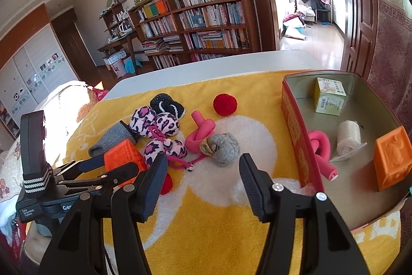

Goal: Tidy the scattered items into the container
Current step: 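Move the left gripper to the orange hand-print cube while the right moves to the red ball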

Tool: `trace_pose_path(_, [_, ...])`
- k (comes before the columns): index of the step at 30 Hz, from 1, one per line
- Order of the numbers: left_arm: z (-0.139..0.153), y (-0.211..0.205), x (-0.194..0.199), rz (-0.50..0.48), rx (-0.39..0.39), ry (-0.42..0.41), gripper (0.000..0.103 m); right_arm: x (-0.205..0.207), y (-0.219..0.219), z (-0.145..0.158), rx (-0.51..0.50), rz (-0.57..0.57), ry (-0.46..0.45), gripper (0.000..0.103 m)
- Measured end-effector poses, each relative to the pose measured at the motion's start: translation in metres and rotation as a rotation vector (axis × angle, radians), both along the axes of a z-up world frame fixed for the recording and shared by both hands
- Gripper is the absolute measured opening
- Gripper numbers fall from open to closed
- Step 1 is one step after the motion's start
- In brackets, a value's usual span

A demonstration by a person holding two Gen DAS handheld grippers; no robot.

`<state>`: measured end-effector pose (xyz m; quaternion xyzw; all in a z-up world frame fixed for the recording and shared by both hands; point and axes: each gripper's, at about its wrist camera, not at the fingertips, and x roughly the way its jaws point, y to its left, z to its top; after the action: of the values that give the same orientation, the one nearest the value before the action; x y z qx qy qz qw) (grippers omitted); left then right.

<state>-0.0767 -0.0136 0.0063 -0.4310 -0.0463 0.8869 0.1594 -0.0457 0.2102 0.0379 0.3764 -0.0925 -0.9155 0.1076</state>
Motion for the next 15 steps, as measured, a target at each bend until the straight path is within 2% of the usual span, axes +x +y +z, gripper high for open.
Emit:
trace_pose_path(2, [-0.005, 0.001, -0.009, -0.019, -0.019, -0.009, 0.093, -0.002, 0.000, -0.002, -0.001, 0.001, -0.006, 0.063])
trace_pose_path(7, [-0.016, 0.004, -0.020, -0.047, 0.032, -0.030, 0.092, -0.007, -0.003, -0.007, 0.002, 0.005, -0.019, 0.063])
trace_pose_path(9, [-0.018, 0.002, -0.021, -0.034, 0.045, -0.034, 0.076, -0.008, -0.005, -0.007, 0.012, 0.006, -0.019, 0.063])
trace_pose_path(15, [-0.011, -0.009, -0.011, 0.002, 0.083, -0.033, 0.075, -0.011, -0.006, -0.015, 0.003, -0.001, -0.039, 0.063])
